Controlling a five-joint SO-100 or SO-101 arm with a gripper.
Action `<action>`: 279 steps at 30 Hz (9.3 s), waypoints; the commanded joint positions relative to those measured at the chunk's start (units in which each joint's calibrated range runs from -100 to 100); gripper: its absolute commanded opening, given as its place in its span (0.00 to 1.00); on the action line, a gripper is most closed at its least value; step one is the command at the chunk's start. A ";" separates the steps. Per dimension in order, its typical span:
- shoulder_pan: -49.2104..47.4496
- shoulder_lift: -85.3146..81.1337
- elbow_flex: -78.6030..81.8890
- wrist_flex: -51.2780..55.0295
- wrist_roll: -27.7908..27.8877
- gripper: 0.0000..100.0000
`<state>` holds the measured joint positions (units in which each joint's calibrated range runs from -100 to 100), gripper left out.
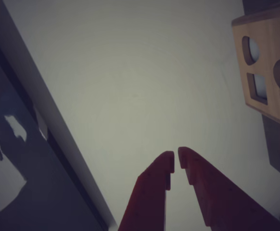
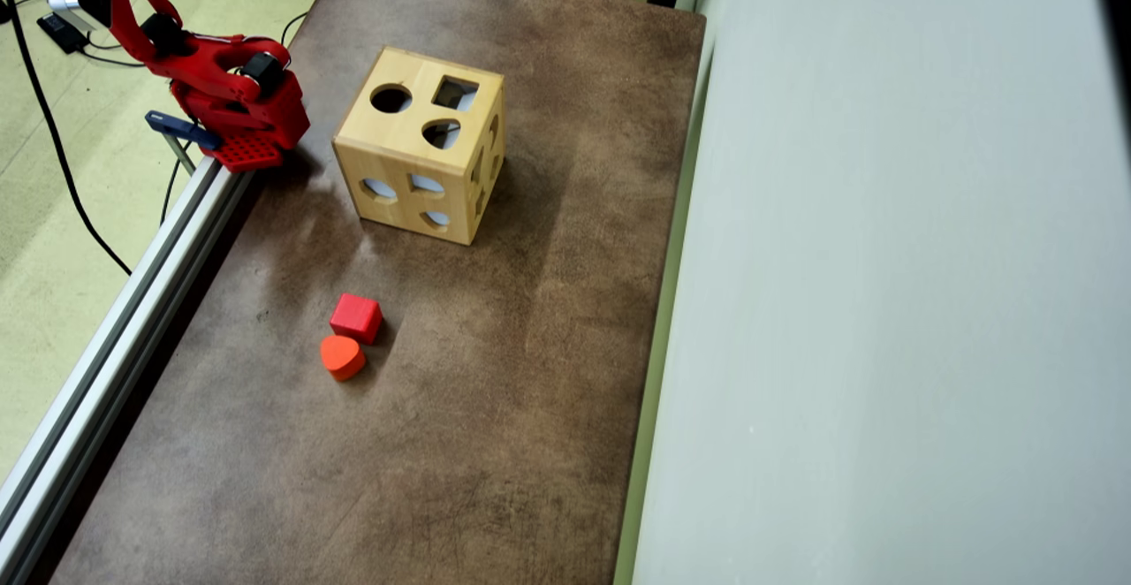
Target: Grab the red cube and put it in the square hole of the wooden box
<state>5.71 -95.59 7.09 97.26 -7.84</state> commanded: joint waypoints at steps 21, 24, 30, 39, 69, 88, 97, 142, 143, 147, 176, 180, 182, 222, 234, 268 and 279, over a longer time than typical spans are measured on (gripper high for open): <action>-5.56 0.26 13.66 0.49 9.43 0.03; -5.56 0.26 13.66 0.49 9.43 0.03; -4.97 0.26 13.66 0.49 9.43 0.03; -4.97 0.26 13.66 0.49 9.43 0.03; 19.70 77.29 -17.28 -0.23 13.72 0.03; 29.35 107.78 -17.02 -12.94 34.53 0.03; 29.35 116.53 -16.93 -19.85 34.58 0.03; 33.37 127.82 -17.82 -24.04 40.88 0.37; 33.37 128.25 -17.82 -24.20 40.88 0.37; 33.37 130.20 -17.91 -24.84 40.83 0.37; 30.32 131.81 -18.09 -29.02 41.03 0.37; 30.39 132.58 -18.09 -29.02 41.07 0.37; 30.39 132.58 -18.09 -29.10 41.07 0.37; 30.39 130.46 -18.00 -31.03 40.63 0.03; 30.25 100.22 -17.02 -30.15 33.55 0.03; -12.55 79.92 -18.00 -2.89 3.03 0.03; -16.86 87.40 -18.18 -4.82 2.54 0.03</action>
<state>-10.10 -8.73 -8.62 93.38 -5.59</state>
